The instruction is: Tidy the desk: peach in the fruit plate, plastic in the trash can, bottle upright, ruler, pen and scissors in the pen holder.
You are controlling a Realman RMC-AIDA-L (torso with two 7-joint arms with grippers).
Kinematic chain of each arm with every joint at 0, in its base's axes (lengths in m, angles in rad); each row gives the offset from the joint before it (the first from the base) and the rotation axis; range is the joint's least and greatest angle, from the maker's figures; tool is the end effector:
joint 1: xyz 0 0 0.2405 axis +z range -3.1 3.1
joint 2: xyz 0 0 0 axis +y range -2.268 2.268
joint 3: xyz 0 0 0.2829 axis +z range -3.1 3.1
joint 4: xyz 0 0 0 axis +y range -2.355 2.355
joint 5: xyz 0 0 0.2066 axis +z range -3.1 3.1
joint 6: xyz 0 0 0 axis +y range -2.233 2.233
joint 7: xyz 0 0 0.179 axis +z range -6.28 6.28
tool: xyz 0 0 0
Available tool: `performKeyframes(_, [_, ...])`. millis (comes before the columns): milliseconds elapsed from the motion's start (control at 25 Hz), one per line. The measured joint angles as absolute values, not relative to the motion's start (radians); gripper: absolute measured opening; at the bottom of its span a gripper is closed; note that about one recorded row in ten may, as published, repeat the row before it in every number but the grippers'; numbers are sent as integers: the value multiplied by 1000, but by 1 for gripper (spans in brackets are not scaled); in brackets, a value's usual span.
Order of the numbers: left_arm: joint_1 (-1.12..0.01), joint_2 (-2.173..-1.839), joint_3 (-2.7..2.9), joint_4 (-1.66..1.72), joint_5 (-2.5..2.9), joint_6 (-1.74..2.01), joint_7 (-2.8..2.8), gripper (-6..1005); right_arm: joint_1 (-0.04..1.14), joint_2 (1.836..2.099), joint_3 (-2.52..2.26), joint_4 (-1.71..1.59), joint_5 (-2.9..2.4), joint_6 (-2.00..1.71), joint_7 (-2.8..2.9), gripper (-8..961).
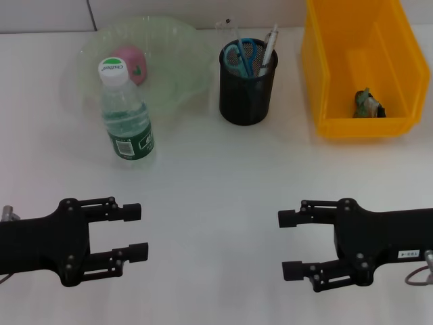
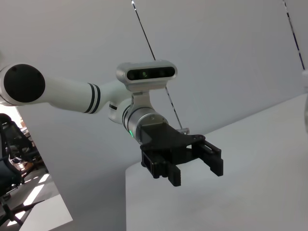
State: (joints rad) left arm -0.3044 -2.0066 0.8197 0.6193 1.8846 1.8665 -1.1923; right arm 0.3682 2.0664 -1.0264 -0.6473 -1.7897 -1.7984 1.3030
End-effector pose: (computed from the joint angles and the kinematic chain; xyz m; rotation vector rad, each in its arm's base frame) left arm -0.3013 0.2469 -0.0240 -2.8874 -0.5320 -0.8922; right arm 0.2579 0.2582 -0.0641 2.8930 -0.5236 -0.8910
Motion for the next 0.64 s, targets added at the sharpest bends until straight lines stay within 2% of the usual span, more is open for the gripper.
performKeyframes(320, [-288,-2012,819,621,1885,1869,-1207,643,373,2075,-1026,-645,-1790,-1801,1298,820])
performKeyframes(480, [-283,-2015,820,621,1885,1871,-1204,691,374,2077,-1026,-645,-1790,-1794,1297,820])
performKeyframes(640, [-282,-2017,815,621,1885,1871,-1207,691,374,2079,-1026,-646,-1790,-1792,1297,820])
